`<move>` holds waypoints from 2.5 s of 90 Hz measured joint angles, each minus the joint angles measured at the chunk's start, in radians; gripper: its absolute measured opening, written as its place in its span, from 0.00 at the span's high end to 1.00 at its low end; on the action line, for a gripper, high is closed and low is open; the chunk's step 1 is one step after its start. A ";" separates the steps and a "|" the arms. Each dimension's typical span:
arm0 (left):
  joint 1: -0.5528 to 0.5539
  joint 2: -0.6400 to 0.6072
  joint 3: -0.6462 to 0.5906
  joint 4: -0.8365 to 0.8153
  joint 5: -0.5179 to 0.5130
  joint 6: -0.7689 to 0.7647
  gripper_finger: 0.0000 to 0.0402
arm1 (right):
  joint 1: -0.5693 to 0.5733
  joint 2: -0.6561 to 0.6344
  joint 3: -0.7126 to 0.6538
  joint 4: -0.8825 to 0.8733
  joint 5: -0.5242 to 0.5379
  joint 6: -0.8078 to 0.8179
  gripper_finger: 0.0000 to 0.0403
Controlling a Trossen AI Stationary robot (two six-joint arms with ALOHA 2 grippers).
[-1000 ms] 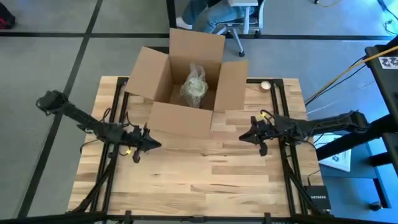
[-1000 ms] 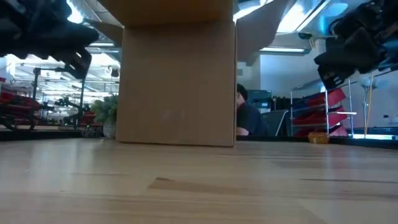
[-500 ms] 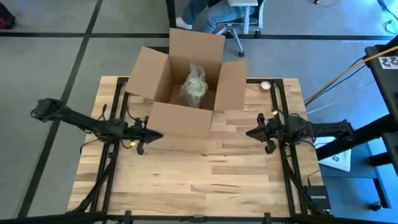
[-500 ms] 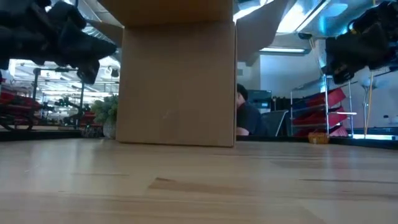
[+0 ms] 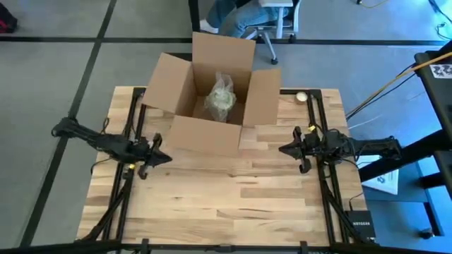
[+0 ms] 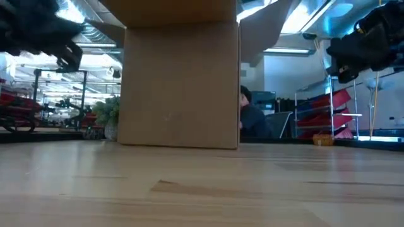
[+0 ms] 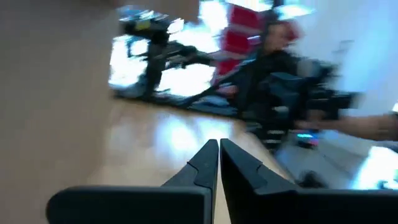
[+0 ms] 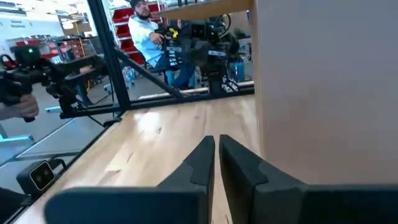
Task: Wrap mug
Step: Return to Home Position
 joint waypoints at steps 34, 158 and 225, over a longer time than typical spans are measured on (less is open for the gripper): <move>0.216 -0.042 0.000 -0.079 0.028 0.028 1.00 | 0.000 -0.002 0.000 0.002 -0.006 -0.034 0.98; 0.343 -0.040 -0.001 -0.089 0.089 -0.037 1.00 | 0.000 -0.018 0.000 0.000 0.020 -0.053 0.98; 0.343 -0.040 -0.001 -0.089 0.088 -0.036 1.00 | 0.000 -0.018 0.000 -0.001 0.020 -0.053 0.98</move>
